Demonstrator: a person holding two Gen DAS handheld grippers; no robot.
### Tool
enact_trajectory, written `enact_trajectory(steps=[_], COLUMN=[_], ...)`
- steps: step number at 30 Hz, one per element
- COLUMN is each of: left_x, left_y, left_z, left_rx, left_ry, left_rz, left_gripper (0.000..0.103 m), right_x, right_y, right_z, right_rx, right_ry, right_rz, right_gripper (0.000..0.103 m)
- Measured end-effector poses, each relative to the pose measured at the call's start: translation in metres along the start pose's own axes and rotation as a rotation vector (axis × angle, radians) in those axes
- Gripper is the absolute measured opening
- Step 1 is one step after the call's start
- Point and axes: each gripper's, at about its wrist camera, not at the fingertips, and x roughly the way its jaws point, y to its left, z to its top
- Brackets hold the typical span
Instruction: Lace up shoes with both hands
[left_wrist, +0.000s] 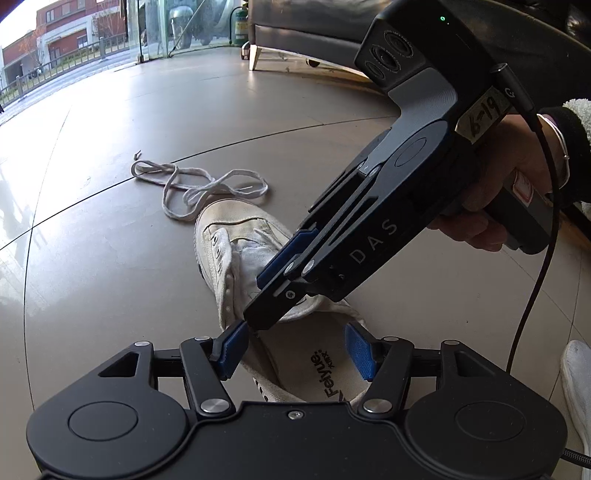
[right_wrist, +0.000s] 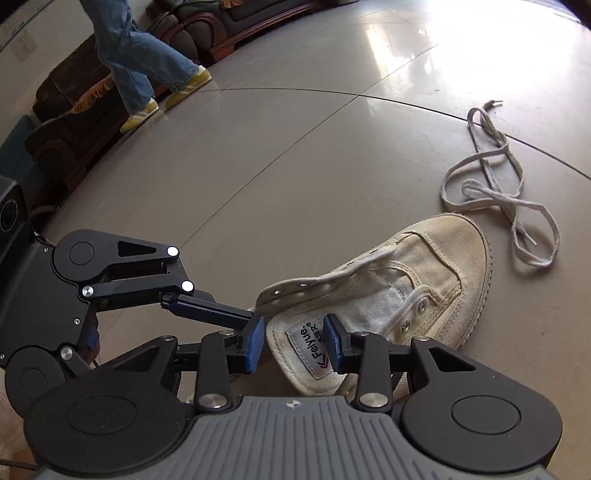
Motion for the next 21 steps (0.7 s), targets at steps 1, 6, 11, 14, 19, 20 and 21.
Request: enact_trajectory(steps=[1,6,11,14,19,20,21], left_x=[0.004,0.019,0.013,0.024,0.024,0.024,0.024], left_y=[0.003,0.024,0.038,0.043,0.069,0.074,0.080], left_z=[0.001,0.008,0.019,0.027,0.036,0.038,0.040], left_rx=[-0.002,-0.018,-0.028,-0.039,-0.119,-0.135,-0.150], left_ry=[-0.001,-0.032,-0.105,-0.082,-0.106,-0.111,-0.116], left_rz=[-0.005,-0.039,-0.042,-0.032,0.001,0.008,0.015], left_gripper=[0.056,0.056,0.060,0.062,0.059,0.059,0.060], right_x=[0.001,-0.007,-0.040,-0.054,-0.054,-0.052,-0.050], right_y=[-0.002,-0.009,-0.020,-0.031,-0.043,-0.041,-0.039], right_z=[-0.004,-0.025,-0.027,-0.023,-0.028,-0.030,-0.030], right_rx=[0.018,0.106,0.198,0.239,0.275,0.252,0.228], right_ry=[-0.006,0.004,-0.106,-0.159,-0.178,-0.171,-0.163], right_rz=[0.001,-0.008,0.060,0.010,-0.149,-0.209,-0.267], right_gripper=[0.038,0.038,0.049,0.050,0.050,0.050,0.050])
